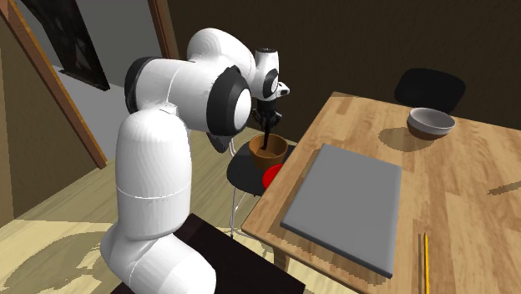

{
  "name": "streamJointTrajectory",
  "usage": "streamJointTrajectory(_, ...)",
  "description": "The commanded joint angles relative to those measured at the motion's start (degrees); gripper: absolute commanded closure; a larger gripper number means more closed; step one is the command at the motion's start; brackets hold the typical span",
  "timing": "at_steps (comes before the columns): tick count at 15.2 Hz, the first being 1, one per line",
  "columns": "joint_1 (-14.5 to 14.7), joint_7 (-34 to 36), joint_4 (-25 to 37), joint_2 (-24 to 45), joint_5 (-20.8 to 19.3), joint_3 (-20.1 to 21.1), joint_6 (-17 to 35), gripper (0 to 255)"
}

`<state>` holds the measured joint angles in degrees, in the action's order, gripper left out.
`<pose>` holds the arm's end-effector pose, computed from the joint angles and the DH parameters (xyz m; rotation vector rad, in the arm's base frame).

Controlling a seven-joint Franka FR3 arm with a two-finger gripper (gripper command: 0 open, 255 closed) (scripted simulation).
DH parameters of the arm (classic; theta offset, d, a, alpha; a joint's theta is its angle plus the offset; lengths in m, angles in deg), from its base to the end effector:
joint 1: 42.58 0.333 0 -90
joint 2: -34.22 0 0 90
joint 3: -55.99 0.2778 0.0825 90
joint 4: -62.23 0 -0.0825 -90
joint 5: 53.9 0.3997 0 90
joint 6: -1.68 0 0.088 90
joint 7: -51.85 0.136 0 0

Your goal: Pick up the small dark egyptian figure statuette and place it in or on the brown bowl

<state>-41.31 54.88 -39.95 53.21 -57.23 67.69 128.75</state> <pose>0.6400 0.1384 0.3104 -3.0906 -0.2969 -0.1663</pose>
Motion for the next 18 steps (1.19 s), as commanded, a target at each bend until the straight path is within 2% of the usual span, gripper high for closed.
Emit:
streamJointTrajectory(1,0.0,0.0,0.0,0.0,0.0,0.0,0.0,255)
streamJointTrajectory(2,0.0,0.0,0.0,0.0,0.0,0.0,0.0,0)
streamJointTrajectory(7,0.0,0.0,0.0,0.0,0.0,0.0,0.0,0)
streamJointTrajectory(11,-0.4,-0.6,2.6,-3.5,0.9,0.3,-6.0,0)
streamJointTrajectory(18,-0.4,-0.6,2.6,-3.5,0.9,0.3,-6.0,0)
